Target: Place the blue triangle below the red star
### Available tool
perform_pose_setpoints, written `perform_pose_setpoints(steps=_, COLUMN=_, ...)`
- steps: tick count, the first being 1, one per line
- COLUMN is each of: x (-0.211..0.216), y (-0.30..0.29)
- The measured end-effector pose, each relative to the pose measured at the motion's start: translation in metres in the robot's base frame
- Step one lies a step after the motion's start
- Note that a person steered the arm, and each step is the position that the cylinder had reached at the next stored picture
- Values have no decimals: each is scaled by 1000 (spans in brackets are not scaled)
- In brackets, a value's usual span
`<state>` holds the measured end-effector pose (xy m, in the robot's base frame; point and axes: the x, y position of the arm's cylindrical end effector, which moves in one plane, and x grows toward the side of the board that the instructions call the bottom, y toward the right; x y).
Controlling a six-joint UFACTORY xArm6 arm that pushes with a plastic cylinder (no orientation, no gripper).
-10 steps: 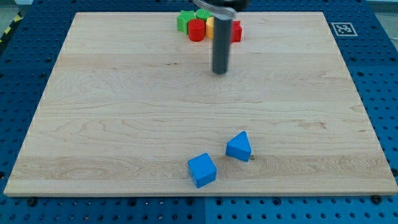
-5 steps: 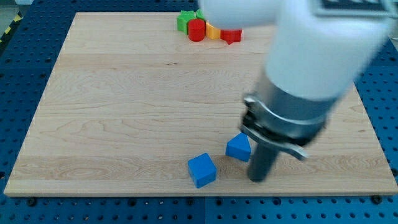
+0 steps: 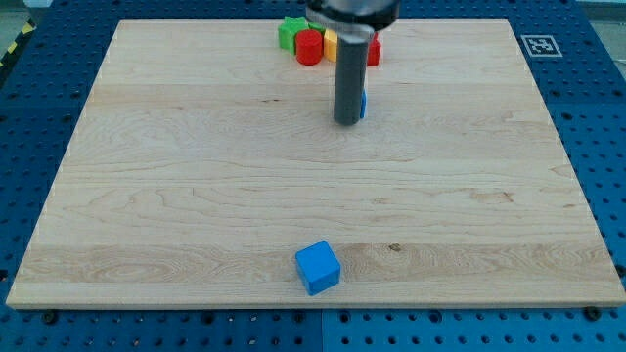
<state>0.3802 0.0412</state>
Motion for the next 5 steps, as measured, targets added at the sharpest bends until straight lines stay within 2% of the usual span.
perform_pose_setpoints(steps=1, x=9, y=3)
perform_pose_setpoints(steps=2, x=-4, y=3)
perform_pose_setpoints(steps=3, x=-37, y=3)
perform_pose_setpoints(steps=5, x=-39, y=8)
